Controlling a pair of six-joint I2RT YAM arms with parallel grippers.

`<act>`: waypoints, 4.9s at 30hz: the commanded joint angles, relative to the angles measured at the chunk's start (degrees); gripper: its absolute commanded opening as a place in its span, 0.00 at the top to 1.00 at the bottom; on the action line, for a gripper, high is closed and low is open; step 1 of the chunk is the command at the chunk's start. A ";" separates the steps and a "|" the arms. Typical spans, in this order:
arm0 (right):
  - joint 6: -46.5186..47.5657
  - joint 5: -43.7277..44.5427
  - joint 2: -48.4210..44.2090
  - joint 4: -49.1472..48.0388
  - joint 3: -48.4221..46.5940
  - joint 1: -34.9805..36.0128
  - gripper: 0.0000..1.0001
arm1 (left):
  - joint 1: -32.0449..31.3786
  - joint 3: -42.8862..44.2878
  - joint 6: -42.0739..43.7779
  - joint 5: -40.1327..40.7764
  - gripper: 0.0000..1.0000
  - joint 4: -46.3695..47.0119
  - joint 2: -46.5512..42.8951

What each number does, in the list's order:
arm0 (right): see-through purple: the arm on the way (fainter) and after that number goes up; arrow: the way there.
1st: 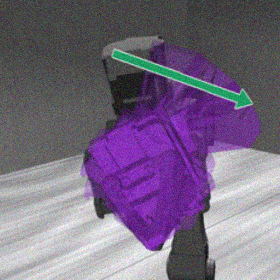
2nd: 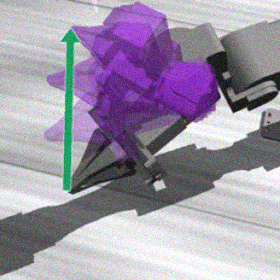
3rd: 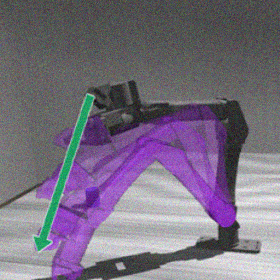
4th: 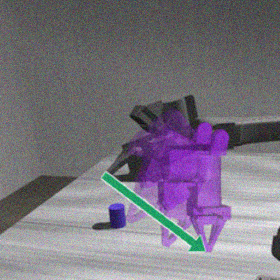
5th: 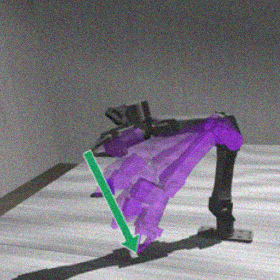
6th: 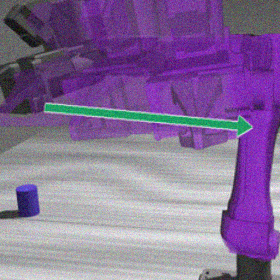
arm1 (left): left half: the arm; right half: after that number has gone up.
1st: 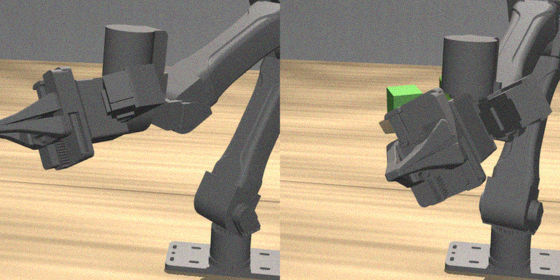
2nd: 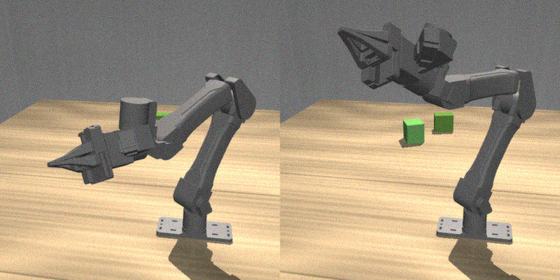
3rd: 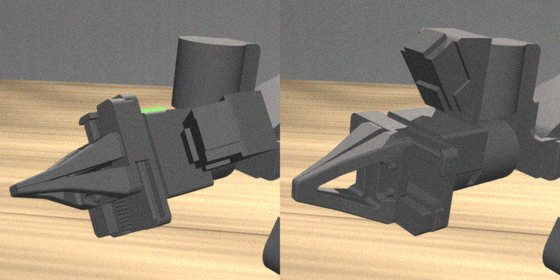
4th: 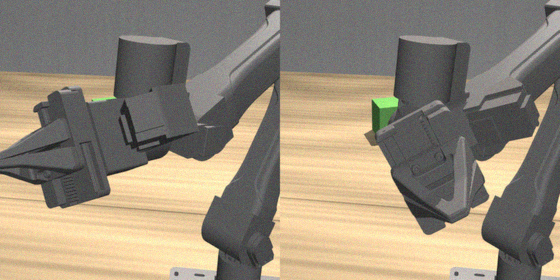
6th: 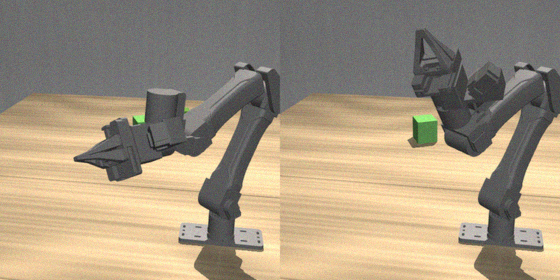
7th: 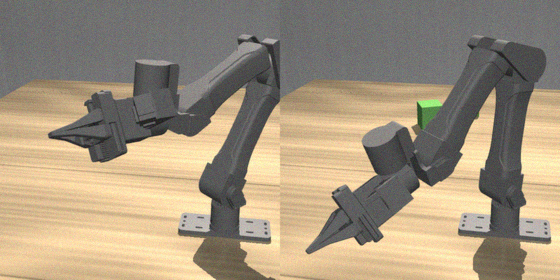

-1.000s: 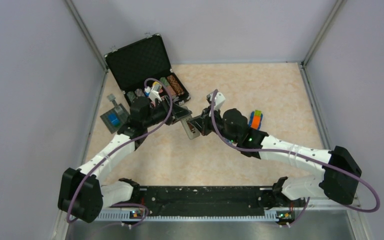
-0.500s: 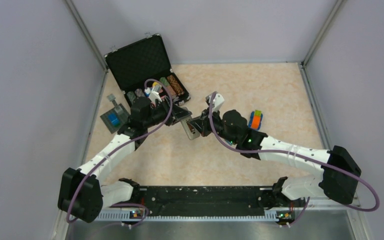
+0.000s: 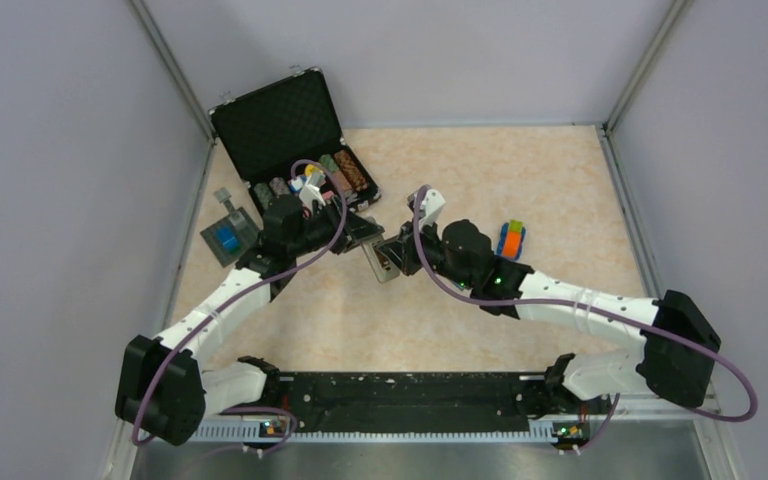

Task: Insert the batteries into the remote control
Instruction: Load the battery into the remote control.

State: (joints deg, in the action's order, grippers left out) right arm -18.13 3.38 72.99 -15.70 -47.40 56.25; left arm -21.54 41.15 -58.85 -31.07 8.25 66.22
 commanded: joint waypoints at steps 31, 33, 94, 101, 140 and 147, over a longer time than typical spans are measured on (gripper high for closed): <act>-11.86 5.05 -4.10 15.45 -11.91 -0.72 0.20 | 0.08 2.74 1.23 -0.39 1.00 3.69 -1.33; -15.54 6.16 -4.96 19.41 -13.02 -1.68 0.14 | 0.09 2.59 1.05 -0.05 1.00 4.62 -1.40; -85.67 -8.65 0.64 8.81 -2.79 -9.31 0.12 | 0.08 3.40 -0.14 0.11 1.00 14.07 0.81; -86.96 -10.78 1.86 6.69 -2.02 -9.64 0.10 | 0.08 3.13 0.96 -1.61 1.00 14.45 0.78; -88.16 -13.05 1.45 1.18 2.15 -9.75 0.63 | 0.13 11.17 -6.71 0.77 1.00 -0.40 1.28; -87.89 -14.07 2.01 2.17 1.74 -9.73 0.60 | 0.11 11.00 -11.42 -1.82 1.00 5.62 0.49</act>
State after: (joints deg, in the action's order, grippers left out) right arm -107.15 -9.28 74.72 -14.06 -44.97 46.87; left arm -21.04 49.08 -63.40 -29.04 5.54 67.79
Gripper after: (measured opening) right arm 0.649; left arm 0.331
